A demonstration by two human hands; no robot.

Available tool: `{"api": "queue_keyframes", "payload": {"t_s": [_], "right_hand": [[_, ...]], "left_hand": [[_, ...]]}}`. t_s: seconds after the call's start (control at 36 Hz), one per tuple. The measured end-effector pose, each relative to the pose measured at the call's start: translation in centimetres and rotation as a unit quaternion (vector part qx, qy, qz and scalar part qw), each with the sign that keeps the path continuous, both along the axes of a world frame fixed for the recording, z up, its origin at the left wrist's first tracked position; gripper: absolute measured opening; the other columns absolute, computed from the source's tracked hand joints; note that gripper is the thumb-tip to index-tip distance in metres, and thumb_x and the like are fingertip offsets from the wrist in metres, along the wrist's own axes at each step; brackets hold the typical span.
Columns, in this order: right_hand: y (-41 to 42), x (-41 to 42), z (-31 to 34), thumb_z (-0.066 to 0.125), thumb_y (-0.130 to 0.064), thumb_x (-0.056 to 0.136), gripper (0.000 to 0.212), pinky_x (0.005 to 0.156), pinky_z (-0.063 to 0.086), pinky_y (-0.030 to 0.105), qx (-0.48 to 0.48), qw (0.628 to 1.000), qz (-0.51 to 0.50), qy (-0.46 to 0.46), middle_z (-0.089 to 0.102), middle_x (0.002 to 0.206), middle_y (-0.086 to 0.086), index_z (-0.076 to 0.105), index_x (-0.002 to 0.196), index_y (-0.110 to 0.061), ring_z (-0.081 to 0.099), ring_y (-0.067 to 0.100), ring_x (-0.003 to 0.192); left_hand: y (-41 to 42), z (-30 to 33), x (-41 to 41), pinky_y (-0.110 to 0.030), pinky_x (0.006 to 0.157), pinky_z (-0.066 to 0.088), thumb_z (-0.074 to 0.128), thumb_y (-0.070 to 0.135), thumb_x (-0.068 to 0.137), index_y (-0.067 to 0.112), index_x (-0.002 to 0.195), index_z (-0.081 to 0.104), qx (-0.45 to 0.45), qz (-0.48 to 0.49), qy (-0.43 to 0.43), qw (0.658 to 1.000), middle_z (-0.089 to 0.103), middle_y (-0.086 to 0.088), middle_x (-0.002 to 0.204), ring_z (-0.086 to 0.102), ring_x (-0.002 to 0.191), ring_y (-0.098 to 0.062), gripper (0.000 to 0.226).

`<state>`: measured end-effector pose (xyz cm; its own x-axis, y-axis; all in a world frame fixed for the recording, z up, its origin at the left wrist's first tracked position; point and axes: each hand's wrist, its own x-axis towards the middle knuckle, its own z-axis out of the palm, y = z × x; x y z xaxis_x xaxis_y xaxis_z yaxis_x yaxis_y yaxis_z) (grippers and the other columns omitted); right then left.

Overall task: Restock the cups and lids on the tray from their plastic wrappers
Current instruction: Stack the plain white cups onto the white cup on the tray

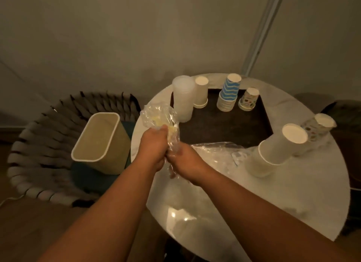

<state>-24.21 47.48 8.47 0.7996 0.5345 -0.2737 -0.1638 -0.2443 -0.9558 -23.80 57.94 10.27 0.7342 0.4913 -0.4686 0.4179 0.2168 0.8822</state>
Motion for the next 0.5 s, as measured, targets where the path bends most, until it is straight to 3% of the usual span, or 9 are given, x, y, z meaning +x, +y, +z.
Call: {"api": "queue_keyframes", "payload": {"t_s": [0.08,0.14,0.22,0.31,0.39,0.5], "right_hand": [[1.1,-1.5,-2.2,0.043,-0.038,0.103,0.023,0.071,0.046,0.031,-0.105,0.991,0.060,-0.063,0.062,0.097,-0.003,0.060,0.111,-0.024,0.060,0.017,0.084],[1.4,-2.1,-3.6,0.042,-0.040,0.103,0.027,0.078,0.041,0.030,-0.164,0.978,0.095,-0.088,0.062,0.104,0.001,0.057,0.113,-0.020,0.058,0.019,0.094],[1.7,-2.5,-4.9,0.050,-0.039,0.100,0.022,0.075,0.036,0.028,-0.209,0.965,0.122,-0.104,0.064,0.105,0.005,0.055,0.106,-0.019,0.058,0.021,0.094],[1.8,-2.1,-6.2,0.056,-0.039,0.096,0.029,0.075,0.033,0.027,-0.261,0.946,0.122,-0.151,0.064,0.107,0.009,0.059,0.111,-0.014,0.058,0.025,0.098],[2.3,-1.6,-7.3,0.057,-0.040,0.096,0.034,0.077,0.036,0.027,-0.295,0.931,0.129,-0.175,0.063,0.111,0.009,0.061,0.116,-0.013,0.058,0.026,0.101],[3.3,-1.4,-7.9,0.058,-0.040,0.096,0.050,0.091,0.041,0.027,-0.294,0.935,0.149,-0.131,0.063,0.126,0.007,0.052,0.138,-0.015,0.059,0.023,0.112]], "left_hand": [[2.8,-2.6,0.6,-0.052,0.089,0.055,0.047,0.026,0.098,0.023,0.086,0.056,0.023,0.029,0.029,0.999,0.068,-0.015,0.100,0.068,0.093,-0.035,0.015],[4.2,-4.3,0.8,-0.053,0.093,0.054,0.047,0.027,0.097,0.020,0.096,0.058,0.042,0.027,0.044,0.998,0.066,-0.013,0.100,0.066,0.096,-0.035,0.013],[5.5,-6.5,1.4,-0.049,0.089,0.055,0.047,0.031,0.097,0.011,0.116,0.058,0.076,0.005,0.062,0.995,0.065,-0.011,0.101,0.065,0.093,-0.030,0.029],[6.4,-7.7,2.1,-0.039,0.080,0.055,0.048,0.032,0.099,0.011,0.120,0.056,0.105,-0.020,0.073,0.992,0.065,-0.010,0.102,0.063,0.087,-0.026,0.030],[7.0,-8.6,2.9,-0.044,0.096,0.051,0.048,0.033,0.100,0.009,0.133,0.053,0.145,-0.044,0.090,0.984,0.062,-0.007,0.115,0.061,0.103,-0.029,0.041],[8.0,-9.5,4.1,-0.044,0.099,0.048,0.049,0.030,0.101,0.005,0.130,0.055,0.216,-0.066,0.096,0.969,0.062,-0.014,0.120,0.060,0.111,-0.032,0.039]]}}
